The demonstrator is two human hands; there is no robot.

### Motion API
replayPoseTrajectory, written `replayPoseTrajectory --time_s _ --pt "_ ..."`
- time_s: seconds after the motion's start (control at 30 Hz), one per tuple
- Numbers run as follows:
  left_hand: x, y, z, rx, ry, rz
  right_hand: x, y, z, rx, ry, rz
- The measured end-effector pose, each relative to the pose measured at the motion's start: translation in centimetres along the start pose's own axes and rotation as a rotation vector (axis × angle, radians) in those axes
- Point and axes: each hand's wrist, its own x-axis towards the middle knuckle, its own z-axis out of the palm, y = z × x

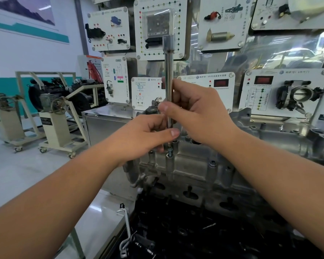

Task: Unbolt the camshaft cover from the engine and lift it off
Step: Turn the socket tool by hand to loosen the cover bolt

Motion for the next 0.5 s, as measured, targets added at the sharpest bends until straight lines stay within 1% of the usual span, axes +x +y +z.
replayPoseTrajectory --time_s 0.1,0.2,0.37,0.5 --pt "-0.21 -0.02 -0.46 -0.030 -0.035 -0.033 -0.14 0.11 -0.01 0.031 -0.027 0.053" --pt "-0.30 0.22 -0.48 -0.013 -0.049 -0.025 -0.35 0.04 0.08 0.050 -0.013 0.072" --pt "0.18 -0.07 -0.08 0.050 -0.015 0.001 -0.36 -0.24 0.30 0.028 0.085 0.066" --pt "-0.03 0.18 -0.07 0.061 -0.061 -0.022 -0.31 -0.22 0.30 -0.048 0.019 0.047"
